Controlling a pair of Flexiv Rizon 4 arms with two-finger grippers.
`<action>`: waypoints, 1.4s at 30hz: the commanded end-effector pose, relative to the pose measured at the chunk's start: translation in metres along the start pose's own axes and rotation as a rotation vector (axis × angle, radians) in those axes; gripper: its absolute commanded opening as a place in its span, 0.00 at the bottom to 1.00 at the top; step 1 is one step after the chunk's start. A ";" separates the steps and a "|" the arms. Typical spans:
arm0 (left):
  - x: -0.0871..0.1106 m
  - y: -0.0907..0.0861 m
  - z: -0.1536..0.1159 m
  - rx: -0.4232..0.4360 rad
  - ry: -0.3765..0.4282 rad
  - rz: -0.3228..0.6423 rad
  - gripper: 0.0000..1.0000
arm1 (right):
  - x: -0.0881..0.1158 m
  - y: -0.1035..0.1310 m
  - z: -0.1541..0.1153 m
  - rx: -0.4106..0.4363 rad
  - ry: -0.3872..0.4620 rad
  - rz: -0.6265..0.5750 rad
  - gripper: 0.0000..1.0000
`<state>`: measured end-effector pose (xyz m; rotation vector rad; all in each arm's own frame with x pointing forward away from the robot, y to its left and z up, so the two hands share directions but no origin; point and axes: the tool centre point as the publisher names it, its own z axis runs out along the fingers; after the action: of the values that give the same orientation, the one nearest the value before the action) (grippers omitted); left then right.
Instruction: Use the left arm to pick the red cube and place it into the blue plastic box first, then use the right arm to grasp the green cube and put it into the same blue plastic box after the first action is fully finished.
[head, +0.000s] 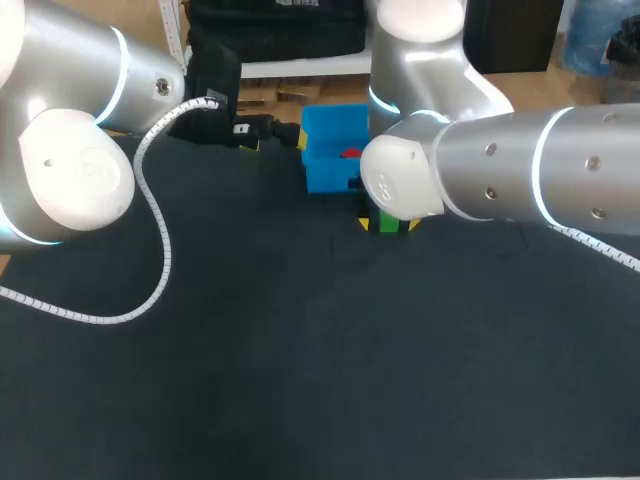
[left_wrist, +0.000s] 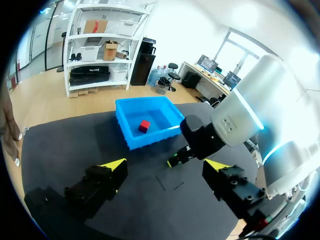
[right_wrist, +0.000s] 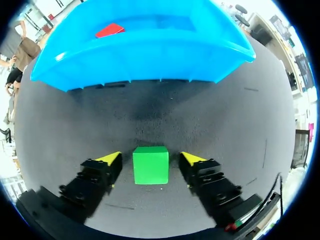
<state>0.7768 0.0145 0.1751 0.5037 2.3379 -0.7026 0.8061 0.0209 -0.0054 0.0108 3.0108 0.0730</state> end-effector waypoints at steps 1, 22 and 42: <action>0.001 0.001 -0.001 0.007 -0.005 0.002 1.00 | 0.000 0.000 0.003 -0.001 -0.004 0.003 0.00; 0.001 0.001 -0.001 0.007 -0.005 0.002 1.00 | -0.008 -0.003 -0.016 0.014 -0.042 -0.013 0.00; 0.001 0.001 -0.001 0.007 -0.005 0.002 1.00 | -0.010 -0.007 -0.059 0.007 -0.074 -0.008 0.00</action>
<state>0.7768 0.0145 0.1751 0.5036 2.3379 -0.7026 0.8172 0.0147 0.0488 0.0026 2.9525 0.0511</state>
